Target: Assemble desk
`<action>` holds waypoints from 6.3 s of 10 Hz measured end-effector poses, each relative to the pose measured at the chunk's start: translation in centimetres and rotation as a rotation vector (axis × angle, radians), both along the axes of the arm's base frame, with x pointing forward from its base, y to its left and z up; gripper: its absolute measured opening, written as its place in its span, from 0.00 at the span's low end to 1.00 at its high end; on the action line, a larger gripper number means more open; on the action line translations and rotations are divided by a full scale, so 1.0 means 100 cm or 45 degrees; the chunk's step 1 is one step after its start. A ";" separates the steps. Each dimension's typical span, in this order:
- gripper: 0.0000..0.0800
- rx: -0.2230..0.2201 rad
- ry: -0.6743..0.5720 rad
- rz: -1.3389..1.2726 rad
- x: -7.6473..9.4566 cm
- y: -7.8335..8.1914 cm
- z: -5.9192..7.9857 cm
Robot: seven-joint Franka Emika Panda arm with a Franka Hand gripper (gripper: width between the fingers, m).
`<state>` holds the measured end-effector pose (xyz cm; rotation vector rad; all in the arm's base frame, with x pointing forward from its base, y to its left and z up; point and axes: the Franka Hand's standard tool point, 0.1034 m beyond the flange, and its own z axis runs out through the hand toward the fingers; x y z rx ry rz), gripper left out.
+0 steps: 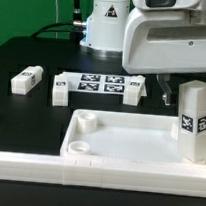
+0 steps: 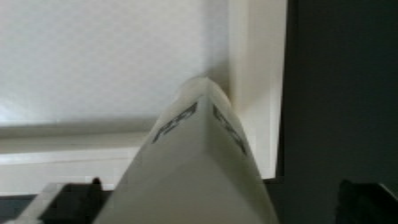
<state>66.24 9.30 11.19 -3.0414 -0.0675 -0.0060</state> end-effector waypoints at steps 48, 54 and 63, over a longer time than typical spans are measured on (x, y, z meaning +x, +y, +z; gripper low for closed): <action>0.36 -0.046 0.020 -0.021 0.001 0.001 -0.005; 0.36 0.017 0.113 -0.867 0.003 -0.003 -0.006; 0.63 0.020 0.161 -1.185 0.001 -0.003 -0.006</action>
Offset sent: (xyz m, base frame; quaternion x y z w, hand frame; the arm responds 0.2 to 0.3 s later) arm -0.0053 -0.0006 0.0017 0.0079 -0.0185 -0.1184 0.9928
